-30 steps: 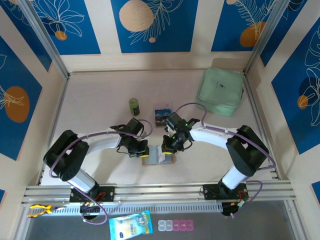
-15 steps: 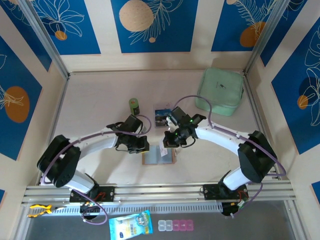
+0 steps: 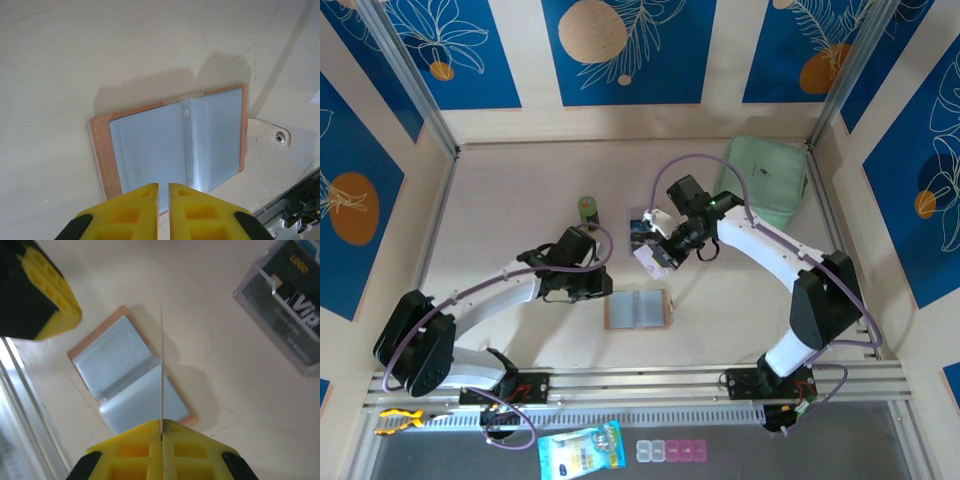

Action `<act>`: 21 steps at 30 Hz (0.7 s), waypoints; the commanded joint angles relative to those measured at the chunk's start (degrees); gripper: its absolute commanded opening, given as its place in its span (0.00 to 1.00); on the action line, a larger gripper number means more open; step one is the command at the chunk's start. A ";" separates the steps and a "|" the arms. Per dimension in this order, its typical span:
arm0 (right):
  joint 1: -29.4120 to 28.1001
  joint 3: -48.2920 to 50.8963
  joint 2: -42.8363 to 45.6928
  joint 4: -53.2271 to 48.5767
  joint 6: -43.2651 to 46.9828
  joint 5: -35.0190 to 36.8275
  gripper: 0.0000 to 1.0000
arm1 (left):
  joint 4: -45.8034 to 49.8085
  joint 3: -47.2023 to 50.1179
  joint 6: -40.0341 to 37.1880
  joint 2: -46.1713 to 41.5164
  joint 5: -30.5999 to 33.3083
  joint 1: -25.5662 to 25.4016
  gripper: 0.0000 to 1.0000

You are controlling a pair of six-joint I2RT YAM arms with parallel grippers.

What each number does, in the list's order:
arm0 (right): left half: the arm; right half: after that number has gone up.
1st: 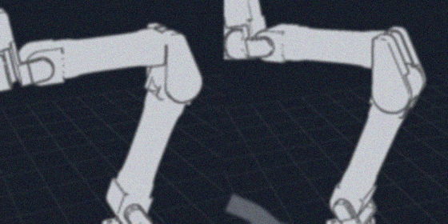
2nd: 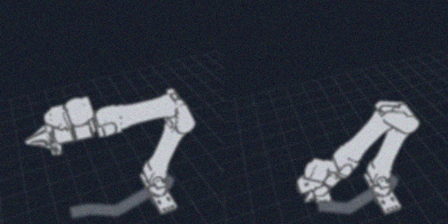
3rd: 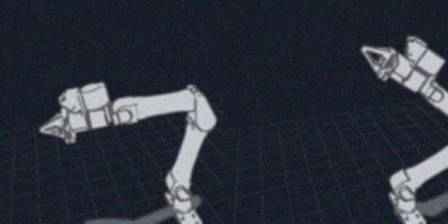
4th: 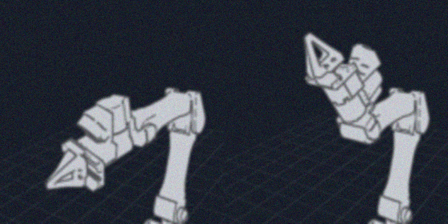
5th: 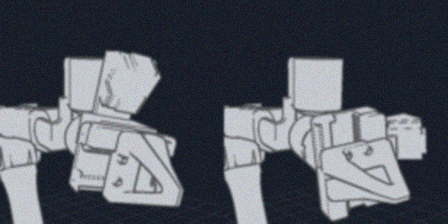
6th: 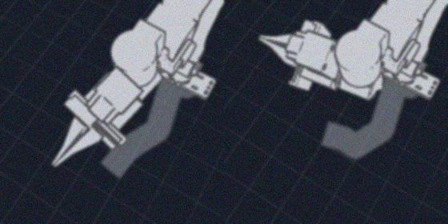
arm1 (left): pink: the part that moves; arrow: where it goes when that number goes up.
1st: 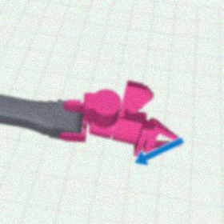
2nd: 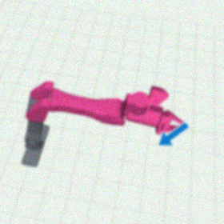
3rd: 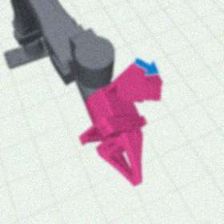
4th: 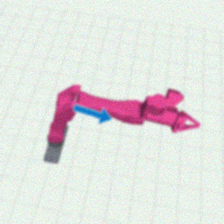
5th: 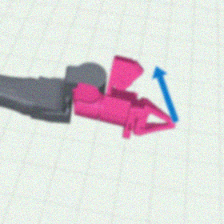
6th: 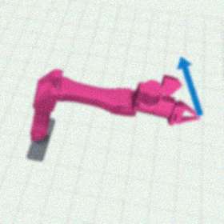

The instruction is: Take the credit cards out of the card holder

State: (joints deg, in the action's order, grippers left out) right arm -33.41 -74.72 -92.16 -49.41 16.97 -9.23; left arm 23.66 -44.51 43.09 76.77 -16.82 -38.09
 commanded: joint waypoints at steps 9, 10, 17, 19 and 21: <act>1.64 -18.77 -13.07 -11.32 27.17 15.26 0.00 | 2.77 1.81 0.39 -3.86 2.31 0.95 0.15; 1.97 -20.36 -14.33 -11.56 27.93 15.92 0.00 | 2.81 1.88 0.47 -3.93 2.36 1.05 0.15; 3.59 -31.27 -21.56 -12.38 31.78 17.28 0.00 | 3.12 1.90 0.59 -4.20 2.27 1.37 0.15; 3.87 -34.45 -23.46 -13.09 32.47 17.50 0.00 | 3.17 1.80 0.67 -4.20 2.33 1.51 0.16; 3.99 -37.26 -25.32 -13.67 33.13 17.55 0.00 | 3.04 1.80 0.84 -4.26 2.42 1.59 0.16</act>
State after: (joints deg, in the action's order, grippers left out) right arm -29.58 -108.29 -115.85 -60.58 47.33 8.16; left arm 25.19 -43.20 43.18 73.56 -15.11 -37.17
